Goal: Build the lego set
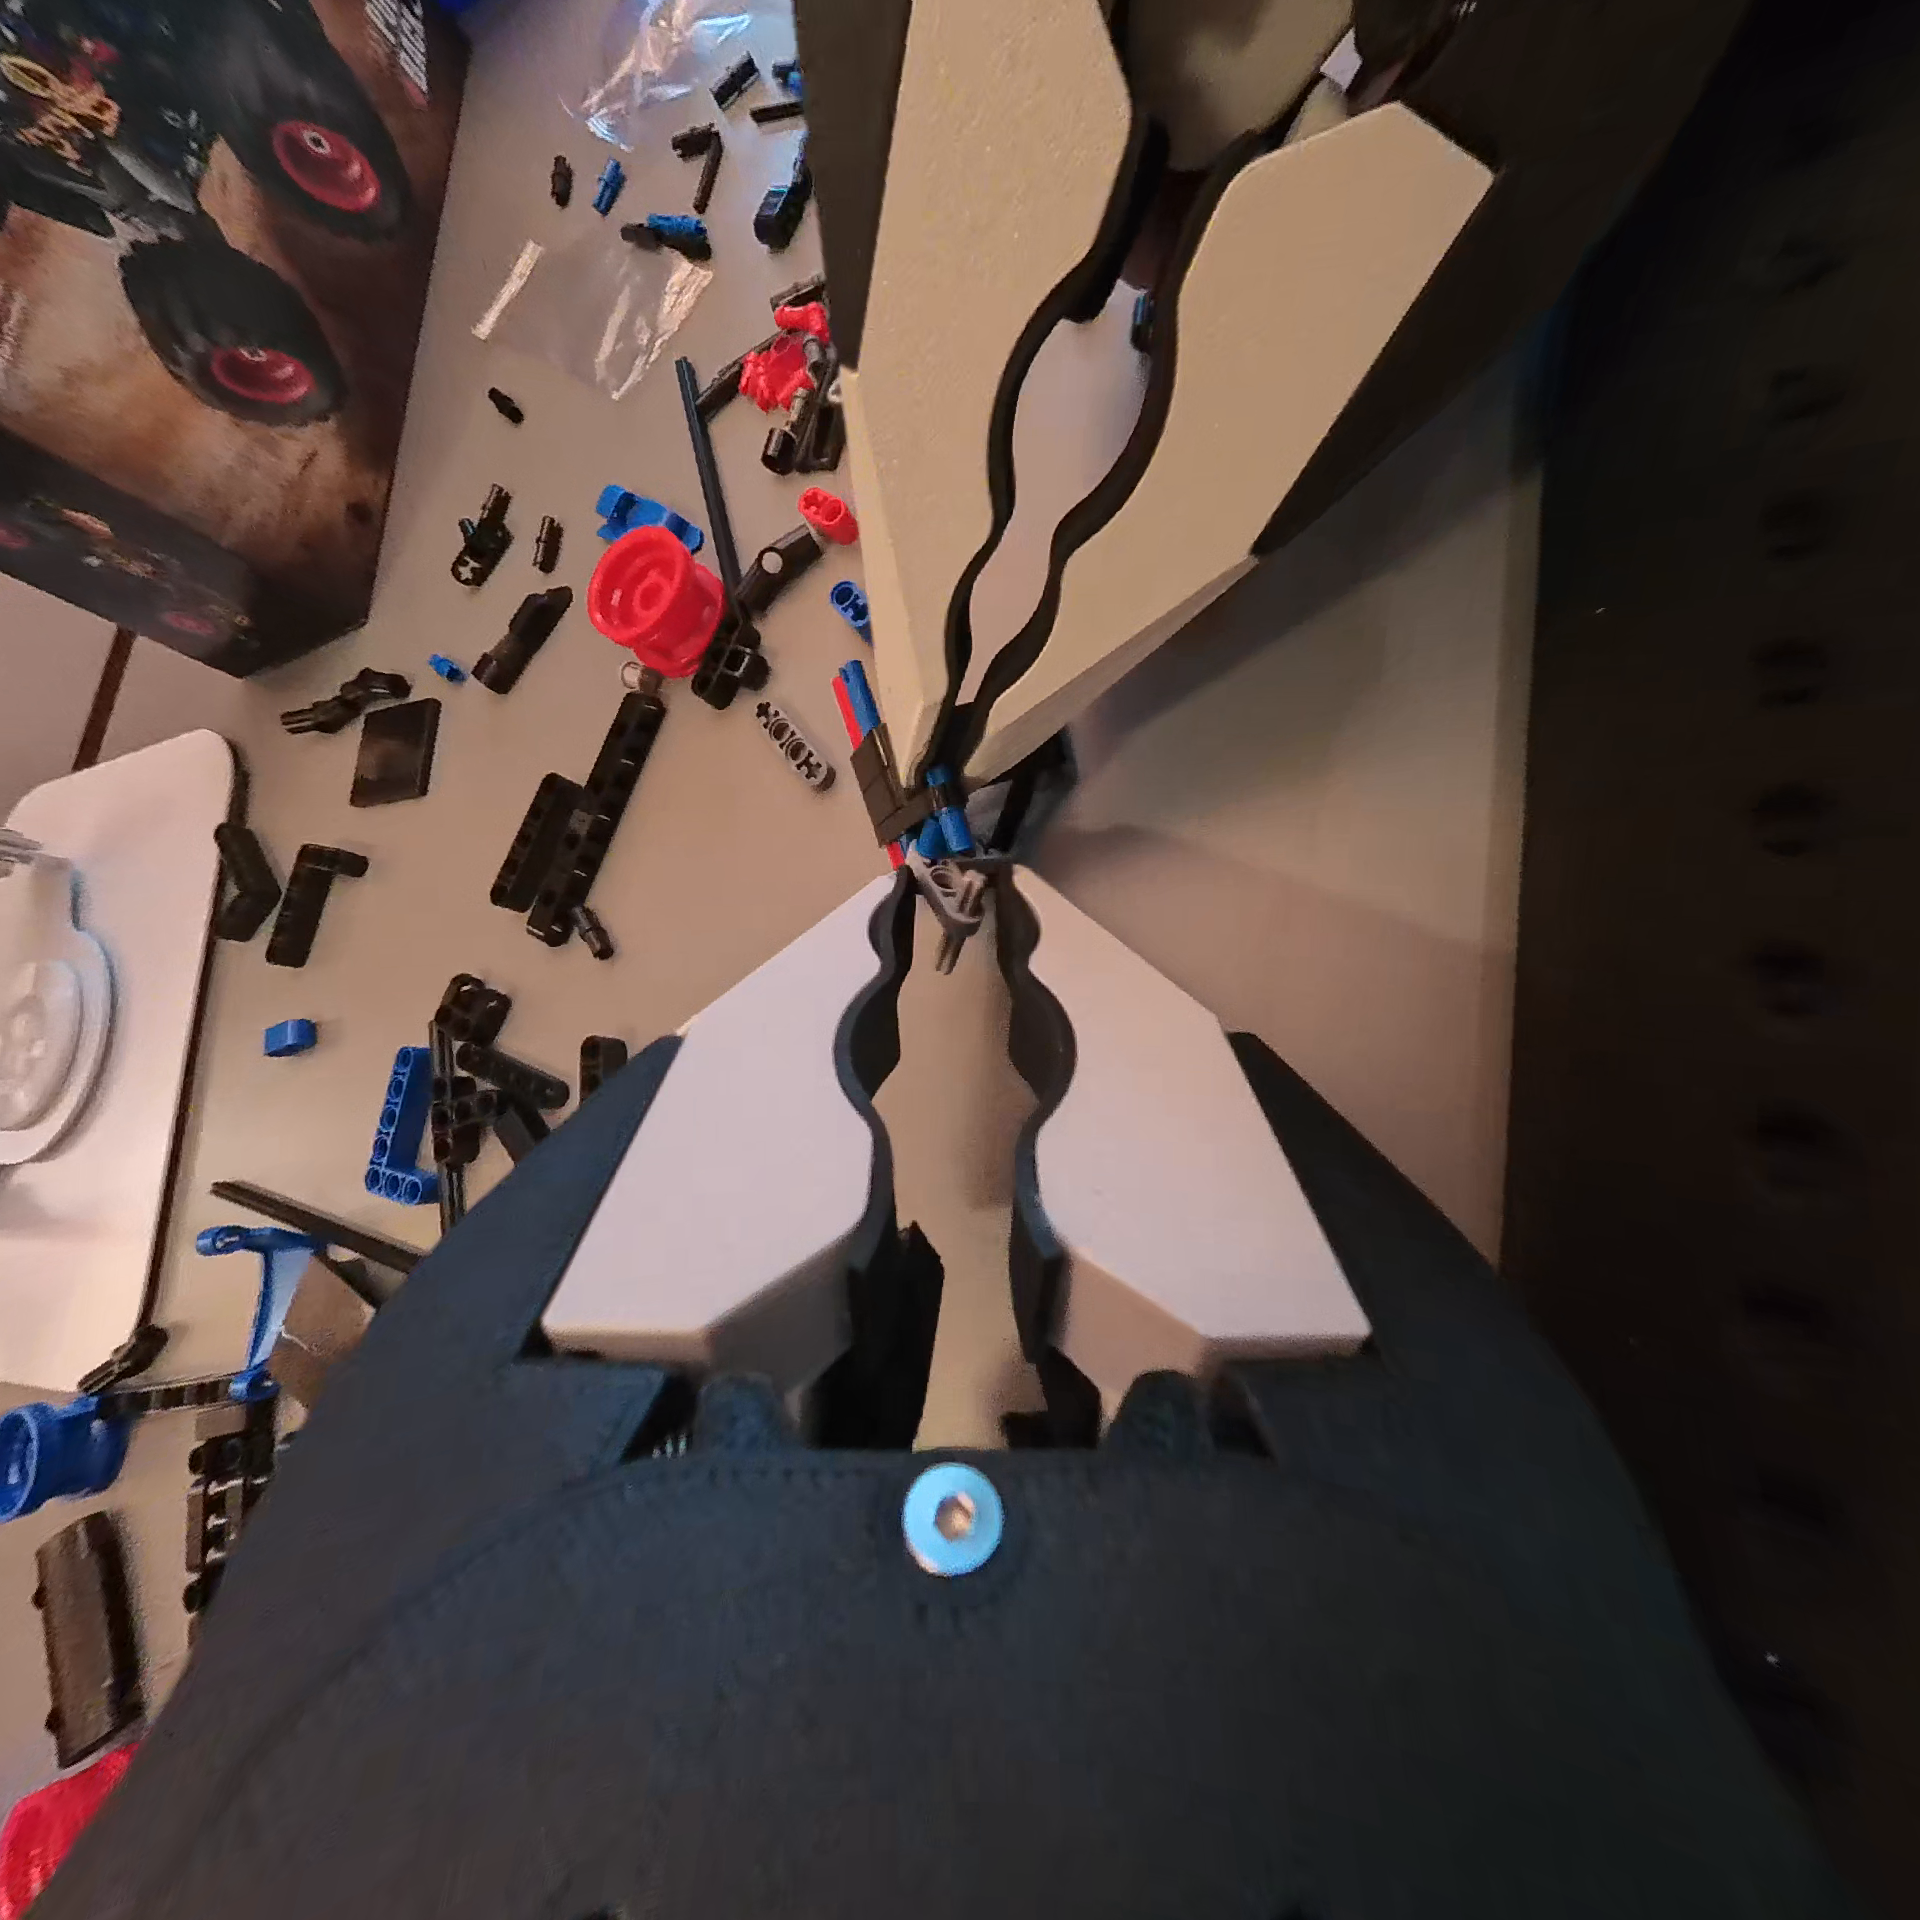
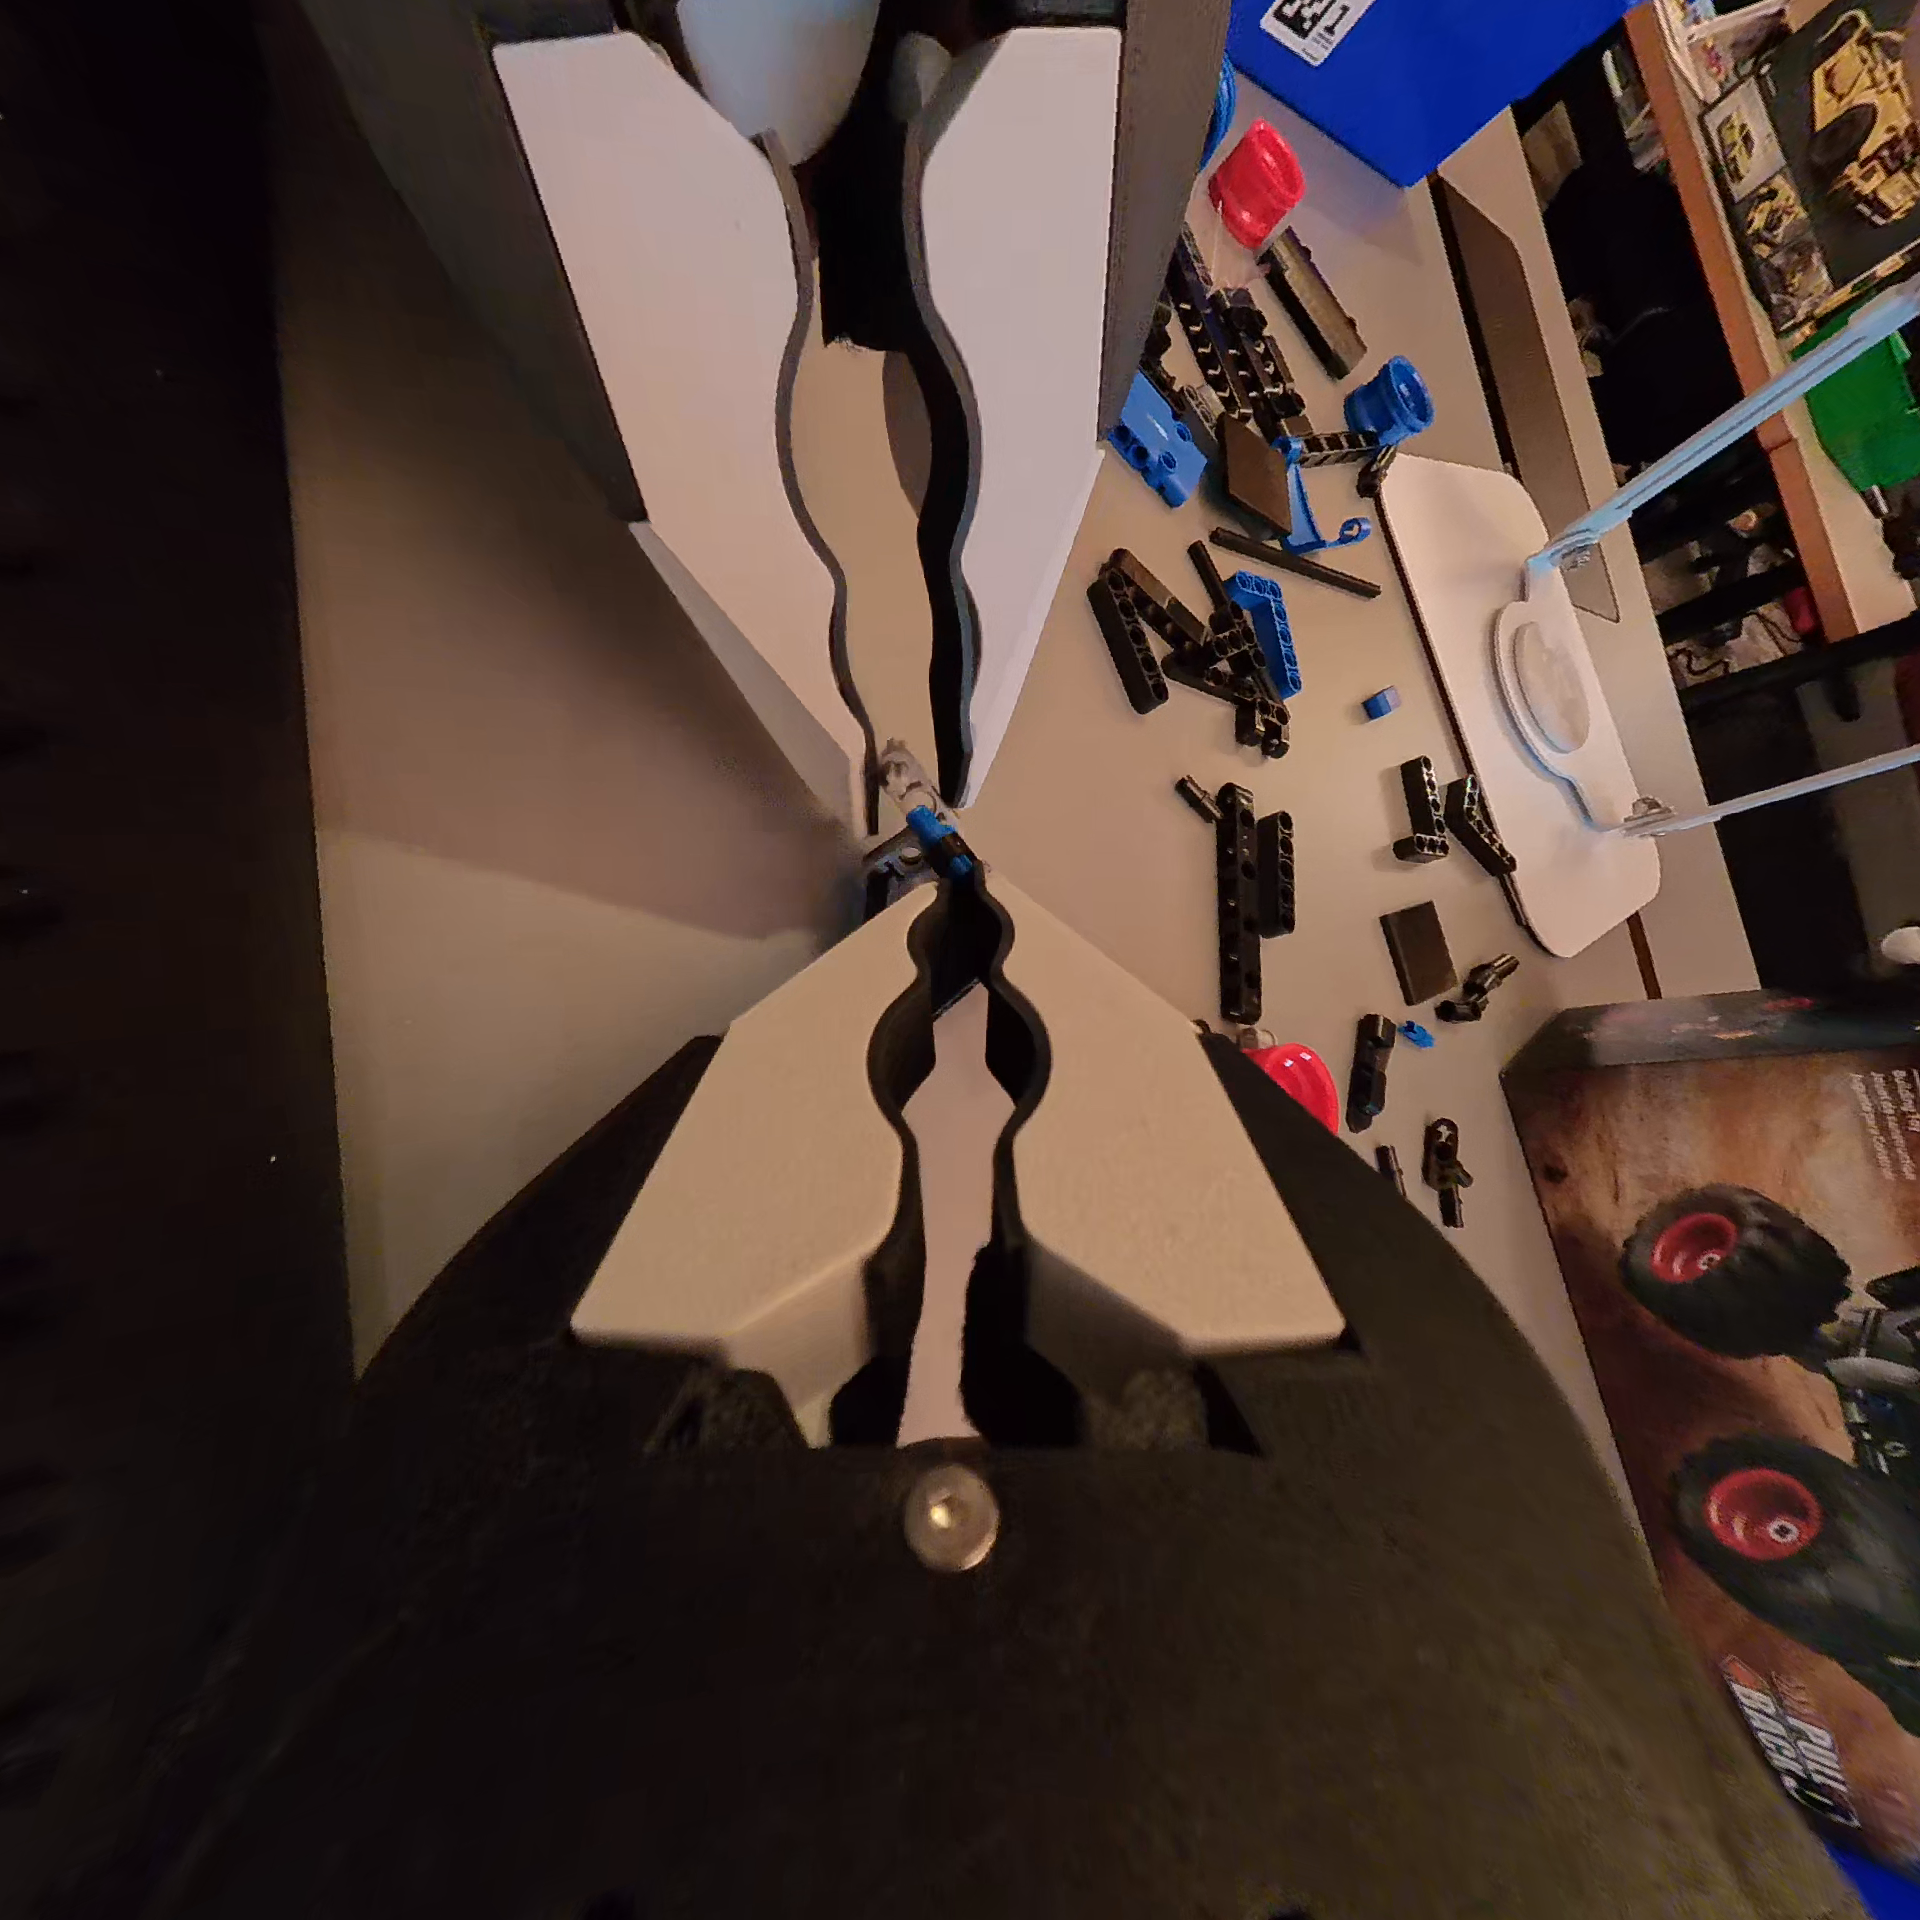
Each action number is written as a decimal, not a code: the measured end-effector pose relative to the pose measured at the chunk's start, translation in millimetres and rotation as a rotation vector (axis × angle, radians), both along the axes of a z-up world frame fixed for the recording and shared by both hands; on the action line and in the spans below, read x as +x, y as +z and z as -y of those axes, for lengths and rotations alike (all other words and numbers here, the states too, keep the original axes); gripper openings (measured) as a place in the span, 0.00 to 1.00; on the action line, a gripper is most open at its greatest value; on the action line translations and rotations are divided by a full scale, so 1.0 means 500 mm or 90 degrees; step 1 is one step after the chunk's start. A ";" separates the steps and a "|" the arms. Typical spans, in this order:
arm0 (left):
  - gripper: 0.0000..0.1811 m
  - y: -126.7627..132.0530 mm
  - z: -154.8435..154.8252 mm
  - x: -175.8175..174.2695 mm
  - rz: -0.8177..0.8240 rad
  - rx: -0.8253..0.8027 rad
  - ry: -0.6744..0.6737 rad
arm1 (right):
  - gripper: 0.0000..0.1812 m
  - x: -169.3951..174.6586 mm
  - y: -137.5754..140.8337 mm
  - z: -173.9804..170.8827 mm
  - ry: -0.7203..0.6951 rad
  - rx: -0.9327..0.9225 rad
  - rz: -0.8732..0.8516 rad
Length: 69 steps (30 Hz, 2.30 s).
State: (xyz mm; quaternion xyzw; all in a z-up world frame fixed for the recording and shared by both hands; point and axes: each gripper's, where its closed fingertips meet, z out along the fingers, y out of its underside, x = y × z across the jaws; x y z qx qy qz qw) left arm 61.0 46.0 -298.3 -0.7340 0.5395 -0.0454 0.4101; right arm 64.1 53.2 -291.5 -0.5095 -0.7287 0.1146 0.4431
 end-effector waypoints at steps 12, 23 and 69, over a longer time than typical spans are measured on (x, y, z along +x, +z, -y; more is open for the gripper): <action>0.09 -0.027 0.018 -0.004 0.051 -0.117 0.016 | 0.00 -0.006 -0.010 0.012 0.022 -0.001 0.020; 0.15 -0.013 0.013 -0.009 0.099 -0.160 0.008 | 0.09 0.042 -0.016 -0.046 -0.060 -0.231 0.047; 0.20 0.029 0.013 -0.019 0.129 -0.162 -0.052 | 0.03 0.057 0.057 -0.011 -0.156 -0.552 -0.111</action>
